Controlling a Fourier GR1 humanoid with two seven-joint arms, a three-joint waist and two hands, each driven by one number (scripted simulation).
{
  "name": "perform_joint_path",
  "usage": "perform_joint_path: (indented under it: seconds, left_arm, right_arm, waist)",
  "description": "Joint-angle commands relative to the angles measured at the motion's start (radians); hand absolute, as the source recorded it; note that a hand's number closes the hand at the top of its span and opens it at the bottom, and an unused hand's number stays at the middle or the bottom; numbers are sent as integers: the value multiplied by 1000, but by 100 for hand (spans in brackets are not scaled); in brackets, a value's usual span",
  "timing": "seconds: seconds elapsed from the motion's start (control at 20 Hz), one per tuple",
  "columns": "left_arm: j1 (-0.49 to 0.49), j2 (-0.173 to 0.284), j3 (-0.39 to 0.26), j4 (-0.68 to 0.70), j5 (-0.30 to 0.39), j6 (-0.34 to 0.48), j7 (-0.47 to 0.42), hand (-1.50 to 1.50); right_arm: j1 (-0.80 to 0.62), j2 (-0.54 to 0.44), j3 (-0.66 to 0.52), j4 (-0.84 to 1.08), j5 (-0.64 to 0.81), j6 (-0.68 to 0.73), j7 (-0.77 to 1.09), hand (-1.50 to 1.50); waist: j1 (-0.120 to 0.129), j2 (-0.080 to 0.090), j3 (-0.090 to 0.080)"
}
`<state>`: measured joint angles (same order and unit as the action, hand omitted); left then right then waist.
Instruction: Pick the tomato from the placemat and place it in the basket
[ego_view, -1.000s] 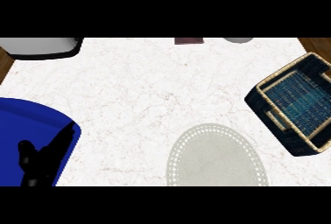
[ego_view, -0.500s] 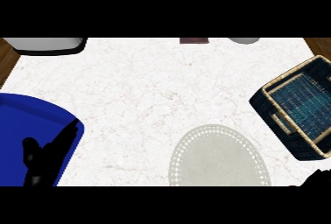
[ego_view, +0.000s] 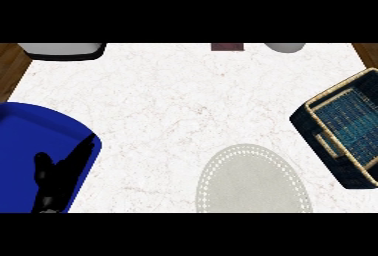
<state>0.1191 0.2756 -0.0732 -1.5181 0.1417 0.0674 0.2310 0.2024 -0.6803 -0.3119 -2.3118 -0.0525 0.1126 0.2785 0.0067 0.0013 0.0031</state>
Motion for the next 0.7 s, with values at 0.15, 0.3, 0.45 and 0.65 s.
perform_joint_path:
  seconds: [0.15,0.3,0.45,0.65]
  left_arm:
    - [9,-29,-49,73,-28,-3,49,0]
    - [34,-33,-31,73,-18,2,30,0]
    - [14,-21,-14,70,-23,2,46,0]
    - [7,-37,-23,134,-39,-15,-7,0]
  right_arm:
    - [-284,-201,-169,343,-344,131,112,150]
    - [-323,-213,-215,491,-490,182,134,150]
    - [-428,-245,-156,631,-471,211,114,150]
    - [-512,-251,-110,799,-421,263,41,150]
  waist:
    - [24,8,-4]
    - [20,6,-4]
    - [26,6,-3]
    - [25,8,-3]
